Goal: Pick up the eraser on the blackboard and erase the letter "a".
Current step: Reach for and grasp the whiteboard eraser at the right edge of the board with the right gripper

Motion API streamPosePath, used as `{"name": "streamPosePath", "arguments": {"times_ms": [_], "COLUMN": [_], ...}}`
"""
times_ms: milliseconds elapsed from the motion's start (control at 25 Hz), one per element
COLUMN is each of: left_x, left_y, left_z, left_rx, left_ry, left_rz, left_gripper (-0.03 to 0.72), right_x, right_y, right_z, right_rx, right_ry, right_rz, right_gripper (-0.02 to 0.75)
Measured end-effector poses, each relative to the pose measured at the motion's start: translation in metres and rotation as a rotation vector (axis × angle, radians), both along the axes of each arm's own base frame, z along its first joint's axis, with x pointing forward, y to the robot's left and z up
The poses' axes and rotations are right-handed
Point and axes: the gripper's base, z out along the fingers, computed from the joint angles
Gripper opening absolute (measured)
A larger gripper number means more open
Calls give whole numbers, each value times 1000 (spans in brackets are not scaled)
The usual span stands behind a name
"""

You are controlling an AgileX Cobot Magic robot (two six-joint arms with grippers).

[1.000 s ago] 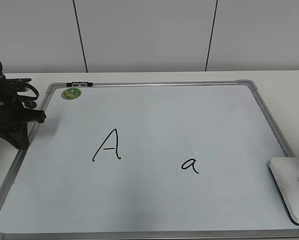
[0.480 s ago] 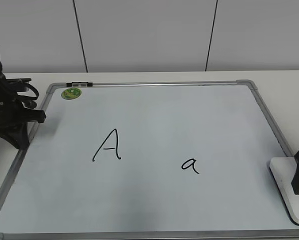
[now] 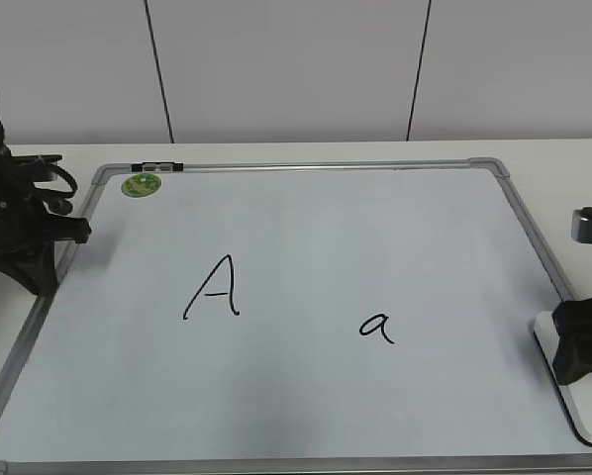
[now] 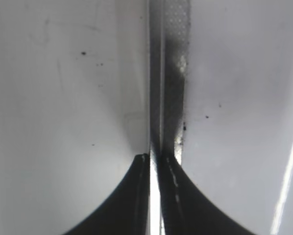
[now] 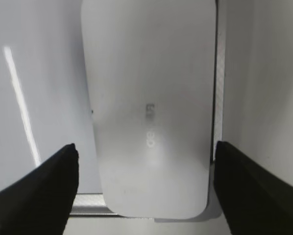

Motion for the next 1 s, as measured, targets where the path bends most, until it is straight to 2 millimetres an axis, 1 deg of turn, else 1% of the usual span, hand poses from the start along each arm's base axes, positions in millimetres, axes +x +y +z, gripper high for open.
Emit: {"name": "streamPosePath", "arguments": {"times_ms": [120,280,400,680,920,1000], "left_x": [0,0,0,0,0,0], "left_y": [0,0,1,0,0,0], "left_z": [0,0,0,0,0,0], "left_rx": [0,0,-2,-4,-4,-4], "left_ry": [0,0,0,0,0,0], "left_rz": [0,0,3,4,4,4], "left_gripper": [33,33,34,34,36,37], "right_x": [7,23,29,31,31,31], "right_y": [0,0,0,0,0,0], "right_z": [-2,-4,-8,-17,-17,-17], "right_rx": [-1,-1,-1,-3,-3,-7], "right_ry": [-3,-13,-4,26,27,27], "right_rz": [-1,-1,-1,0,0,4], "right_gripper": [638,631,627,613,590,568]}}
